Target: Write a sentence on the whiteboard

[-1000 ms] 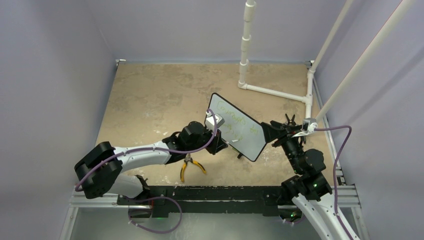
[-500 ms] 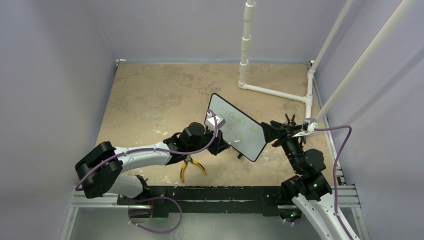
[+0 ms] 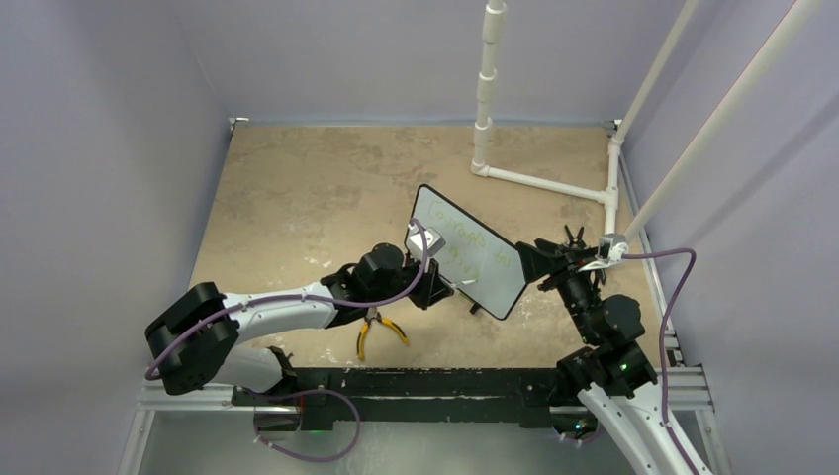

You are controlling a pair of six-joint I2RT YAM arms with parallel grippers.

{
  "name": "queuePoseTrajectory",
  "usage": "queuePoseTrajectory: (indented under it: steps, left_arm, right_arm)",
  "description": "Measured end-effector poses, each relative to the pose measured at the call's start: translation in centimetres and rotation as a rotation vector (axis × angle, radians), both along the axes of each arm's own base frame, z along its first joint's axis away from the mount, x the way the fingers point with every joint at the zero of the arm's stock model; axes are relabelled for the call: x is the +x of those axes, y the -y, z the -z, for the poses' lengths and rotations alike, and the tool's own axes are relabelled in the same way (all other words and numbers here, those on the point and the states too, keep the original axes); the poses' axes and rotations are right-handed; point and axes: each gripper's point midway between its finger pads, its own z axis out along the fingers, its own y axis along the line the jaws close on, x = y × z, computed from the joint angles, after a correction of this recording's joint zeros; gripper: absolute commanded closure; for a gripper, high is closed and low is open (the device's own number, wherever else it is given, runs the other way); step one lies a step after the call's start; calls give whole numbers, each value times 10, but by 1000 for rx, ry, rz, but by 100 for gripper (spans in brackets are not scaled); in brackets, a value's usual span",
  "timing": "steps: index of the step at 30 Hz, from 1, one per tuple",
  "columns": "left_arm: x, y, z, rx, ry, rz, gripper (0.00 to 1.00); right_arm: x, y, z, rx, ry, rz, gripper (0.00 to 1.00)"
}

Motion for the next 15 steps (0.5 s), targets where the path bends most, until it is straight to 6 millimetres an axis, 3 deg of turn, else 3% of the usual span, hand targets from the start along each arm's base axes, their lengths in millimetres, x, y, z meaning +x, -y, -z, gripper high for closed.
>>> queuePoseTrajectory:
  steps: [8, 15]
  left_arm:
    - [-12, -18, -12, 14, 10, 5, 100]
    - [-10, -29, -20, 25, 28, -34, 100]
  right_arm:
    - [0, 0, 0, 0, 0, 0, 42]
    - [0, 0, 0, 0, 0, 0, 36]
